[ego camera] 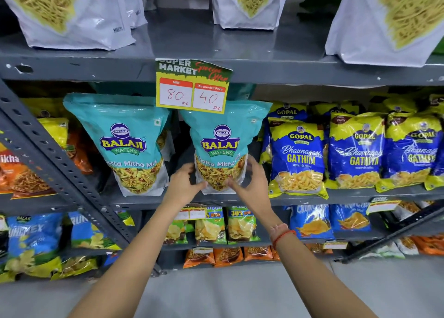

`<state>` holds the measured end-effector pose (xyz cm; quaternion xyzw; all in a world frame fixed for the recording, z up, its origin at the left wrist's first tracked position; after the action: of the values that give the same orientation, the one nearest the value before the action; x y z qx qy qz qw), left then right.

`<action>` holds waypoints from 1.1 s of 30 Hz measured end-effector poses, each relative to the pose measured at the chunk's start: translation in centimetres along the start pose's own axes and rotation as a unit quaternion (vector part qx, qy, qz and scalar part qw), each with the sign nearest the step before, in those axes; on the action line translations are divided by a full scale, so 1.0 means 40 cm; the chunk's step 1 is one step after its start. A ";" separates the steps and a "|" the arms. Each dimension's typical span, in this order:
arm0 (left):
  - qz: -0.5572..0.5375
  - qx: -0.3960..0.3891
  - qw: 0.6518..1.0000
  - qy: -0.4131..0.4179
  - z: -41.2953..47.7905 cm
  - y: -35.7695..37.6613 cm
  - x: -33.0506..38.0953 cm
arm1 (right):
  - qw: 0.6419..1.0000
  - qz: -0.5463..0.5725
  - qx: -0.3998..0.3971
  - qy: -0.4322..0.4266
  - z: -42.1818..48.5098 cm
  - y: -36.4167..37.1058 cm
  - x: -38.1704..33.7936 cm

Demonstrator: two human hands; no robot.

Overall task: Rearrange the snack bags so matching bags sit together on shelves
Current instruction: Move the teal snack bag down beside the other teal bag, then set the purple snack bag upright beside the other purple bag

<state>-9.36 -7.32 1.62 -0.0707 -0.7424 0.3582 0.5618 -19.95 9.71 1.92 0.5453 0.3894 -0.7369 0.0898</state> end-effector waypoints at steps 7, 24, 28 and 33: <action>-0.078 -0.017 0.981 0.177 -0.154 -0.098 0.399 | 0.966 0.043 0.133 -0.217 -0.141 -0.228 -0.385; -0.043 0.023 0.929 0.366 0.016 -0.110 0.984 | 0.930 0.020 0.305 -0.205 -0.085 -0.797 -0.441; -0.028 -0.070 0.947 0.311 0.084 -0.054 0.958 | 0.956 0.061 0.221 -0.183 -0.044 -0.790 -0.407; -0.030 -0.077 0.944 0.319 0.071 -0.052 0.973 | 0.966 0.064 0.180 -0.173 -0.030 -0.784 -0.412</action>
<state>-25.22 9.60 33.07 -0.2024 -0.5513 0.2413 0.7726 -30.13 27.04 31.14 0.4400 0.1933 -0.8709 0.1032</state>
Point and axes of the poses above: each hand's wrist, its own z-axis towards the middle knuckle, its own y-axis out of the palm, x = y × z, the point moved 9 cm from there along z, towards the middle knuckle, and after that the axes turned 13 degrees about -x, right-handed, at the moved point
